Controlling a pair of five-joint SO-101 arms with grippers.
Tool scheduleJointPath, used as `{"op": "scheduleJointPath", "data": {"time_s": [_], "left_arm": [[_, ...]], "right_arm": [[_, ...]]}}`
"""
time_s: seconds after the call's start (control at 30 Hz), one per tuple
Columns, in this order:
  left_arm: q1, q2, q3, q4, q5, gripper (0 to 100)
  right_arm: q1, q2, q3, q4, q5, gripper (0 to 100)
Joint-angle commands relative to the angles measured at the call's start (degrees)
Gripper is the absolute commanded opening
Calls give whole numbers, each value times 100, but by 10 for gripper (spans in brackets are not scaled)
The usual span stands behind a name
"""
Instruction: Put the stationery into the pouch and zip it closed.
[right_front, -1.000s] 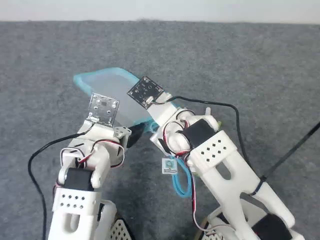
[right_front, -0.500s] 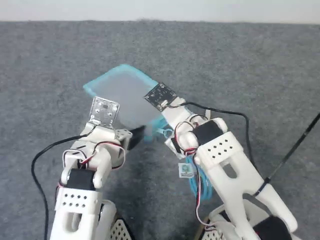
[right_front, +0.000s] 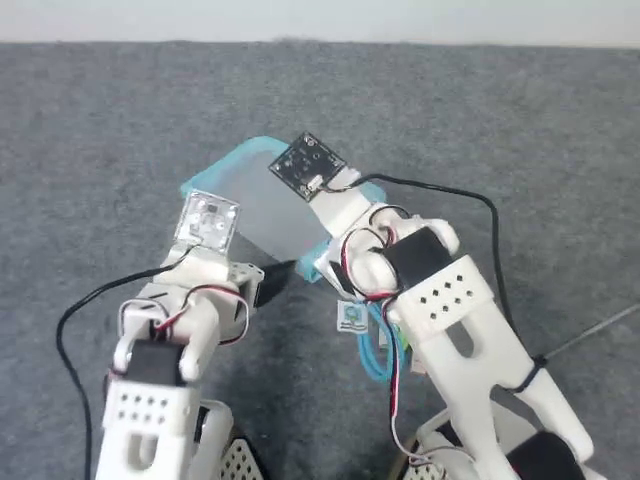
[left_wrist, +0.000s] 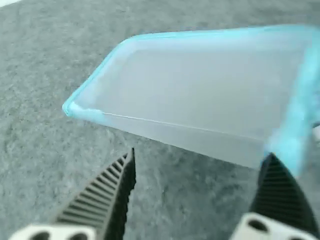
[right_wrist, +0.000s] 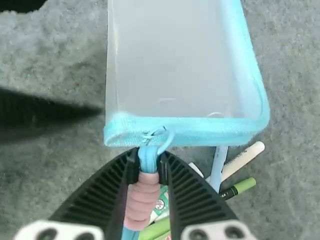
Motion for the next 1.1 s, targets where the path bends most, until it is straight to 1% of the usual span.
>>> {"op": "scheduleJointPath", "data": {"time_s": [0.0,0.1,0.2,0.43,0.53,0.63,0.73,0.87,1.07], "left_arm": [[273,-1020,-585,853,202,387],[334,-1556,-259,774,114,387],[316,-1556,57,527,-44,387],[273,-536,119,-158,-158,386],[0,-18,119,-571,-185,386],[-62,343,119,-765,-316,386],[-114,536,119,-976,-325,386],[-123,598,127,-1002,-334,386],[-580,615,136,-1266,-264,386]], "right_arm": [[-57,189,-466,13,-149,6],[-110,418,-607,22,-229,6],[-277,409,-651,66,-246,6],[-338,66,-695,154,-237,6],[-338,-57,-695,242,-229,6],[-330,-101,-695,224,-220,6],[-338,-101,-695,242,-220,6],[-330,-119,-695,259,-220,6],[-154,-391,-879,875,132,6]]}}
